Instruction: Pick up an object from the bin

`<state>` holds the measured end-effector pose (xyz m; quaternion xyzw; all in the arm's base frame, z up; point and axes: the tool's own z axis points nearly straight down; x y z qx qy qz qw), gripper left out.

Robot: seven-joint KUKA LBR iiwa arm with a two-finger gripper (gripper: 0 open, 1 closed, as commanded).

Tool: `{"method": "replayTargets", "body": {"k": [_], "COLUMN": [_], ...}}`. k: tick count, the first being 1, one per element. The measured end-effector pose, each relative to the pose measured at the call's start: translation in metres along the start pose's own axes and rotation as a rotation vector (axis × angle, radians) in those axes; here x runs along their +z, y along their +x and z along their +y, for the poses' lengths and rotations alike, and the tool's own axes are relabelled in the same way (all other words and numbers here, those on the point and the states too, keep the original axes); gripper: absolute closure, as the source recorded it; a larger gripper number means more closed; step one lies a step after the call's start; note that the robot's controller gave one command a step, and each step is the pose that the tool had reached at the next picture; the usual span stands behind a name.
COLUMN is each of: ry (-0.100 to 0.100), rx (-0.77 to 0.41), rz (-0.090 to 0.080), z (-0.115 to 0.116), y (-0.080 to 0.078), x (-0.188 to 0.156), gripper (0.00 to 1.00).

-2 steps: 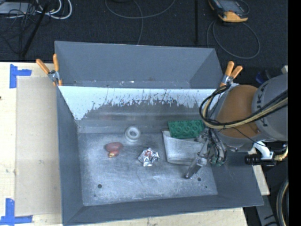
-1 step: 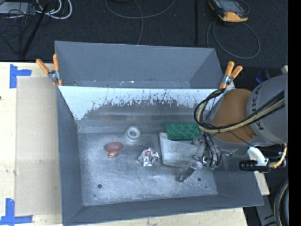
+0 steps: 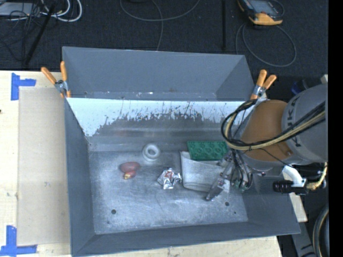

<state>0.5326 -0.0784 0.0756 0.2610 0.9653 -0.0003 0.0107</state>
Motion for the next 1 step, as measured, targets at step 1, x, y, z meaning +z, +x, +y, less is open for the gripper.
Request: {"method": "replayTargets", "body": {"k": [1], "ry": [0.003], "rx": [-0.004], "rz": [0.017], "z": [0.0007], "y": [-0.003], "x": [-0.0753], "gripper": [1.0]}}
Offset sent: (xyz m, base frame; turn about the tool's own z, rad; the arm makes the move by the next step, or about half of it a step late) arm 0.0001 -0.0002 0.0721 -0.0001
